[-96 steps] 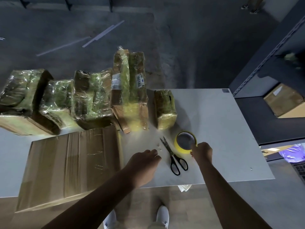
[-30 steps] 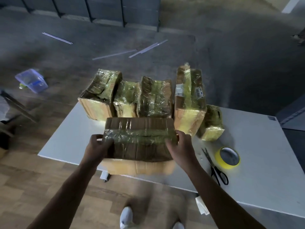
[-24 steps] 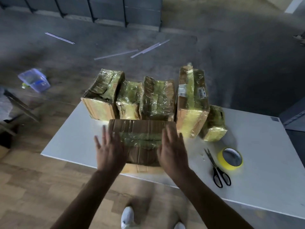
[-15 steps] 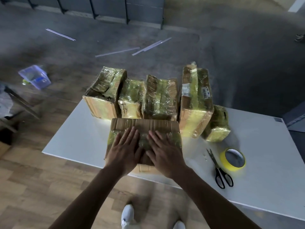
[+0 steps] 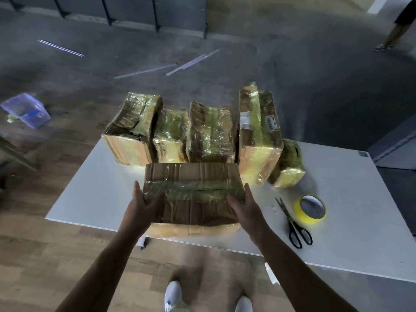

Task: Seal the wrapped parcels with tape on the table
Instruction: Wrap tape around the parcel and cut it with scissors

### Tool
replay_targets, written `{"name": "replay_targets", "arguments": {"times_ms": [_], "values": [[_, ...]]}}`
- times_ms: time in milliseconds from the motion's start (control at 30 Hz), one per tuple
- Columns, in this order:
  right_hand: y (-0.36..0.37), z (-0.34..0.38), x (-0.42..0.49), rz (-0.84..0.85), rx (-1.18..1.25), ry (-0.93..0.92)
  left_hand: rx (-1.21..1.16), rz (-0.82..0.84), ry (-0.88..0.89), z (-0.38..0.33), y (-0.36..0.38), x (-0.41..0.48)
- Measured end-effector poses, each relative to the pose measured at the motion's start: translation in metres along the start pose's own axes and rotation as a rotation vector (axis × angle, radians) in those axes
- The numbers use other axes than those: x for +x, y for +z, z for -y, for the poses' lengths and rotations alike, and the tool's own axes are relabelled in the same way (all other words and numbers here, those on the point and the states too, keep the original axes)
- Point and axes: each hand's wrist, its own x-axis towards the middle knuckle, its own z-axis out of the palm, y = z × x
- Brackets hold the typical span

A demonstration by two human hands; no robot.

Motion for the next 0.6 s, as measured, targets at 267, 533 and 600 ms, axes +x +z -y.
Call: {"name": "replay_targets", "arguments": {"times_ms": [267,533,600], "values": [[0.004,-0.002,0.004,-0.154,-0.137,0.044,-0.486,0.238,-0.090,0.026,-0.017,-0.003],[-0.033,-0.027,-0.002,-0.075,0.192,0.208,-0.529,0.200,-0.332,0.032,-0.013,-0.026],[-0.045,-0.030,-0.006,-0.069,0.183,0.243,-0.652,0.223,-0.342,0.019,-0.004,-0.039]]}}
